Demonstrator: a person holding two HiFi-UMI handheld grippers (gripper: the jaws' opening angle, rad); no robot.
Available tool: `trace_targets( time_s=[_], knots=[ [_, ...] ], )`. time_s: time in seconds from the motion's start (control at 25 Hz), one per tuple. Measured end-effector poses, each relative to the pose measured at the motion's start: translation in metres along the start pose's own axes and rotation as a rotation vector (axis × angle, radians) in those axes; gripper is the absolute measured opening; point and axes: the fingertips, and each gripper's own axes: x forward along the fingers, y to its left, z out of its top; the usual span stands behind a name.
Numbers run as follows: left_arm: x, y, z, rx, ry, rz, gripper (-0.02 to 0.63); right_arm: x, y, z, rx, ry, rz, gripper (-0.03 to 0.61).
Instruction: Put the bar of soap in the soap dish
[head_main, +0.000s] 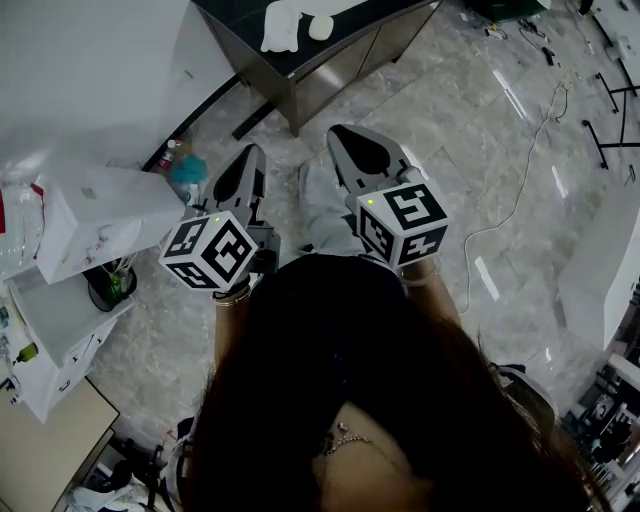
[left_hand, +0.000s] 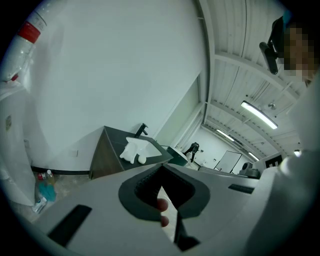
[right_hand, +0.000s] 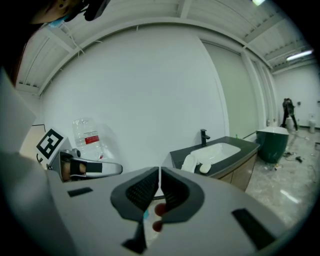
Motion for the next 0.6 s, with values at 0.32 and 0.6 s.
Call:
trace_targets(
  time_s=[0.32,0.6],
  knots=[
    [0.104,0.033,0.059,0.01,0.028,0.028,-0.003,0.099,-0.075,0.043,0.035,0.046,0.003,0.02],
    [0.164,0.059,0.097,-0.005,0.025,0.052,-0.003,0.166,-0.123,0.062,0.052,0.089,0.019,0.02]
  ],
)
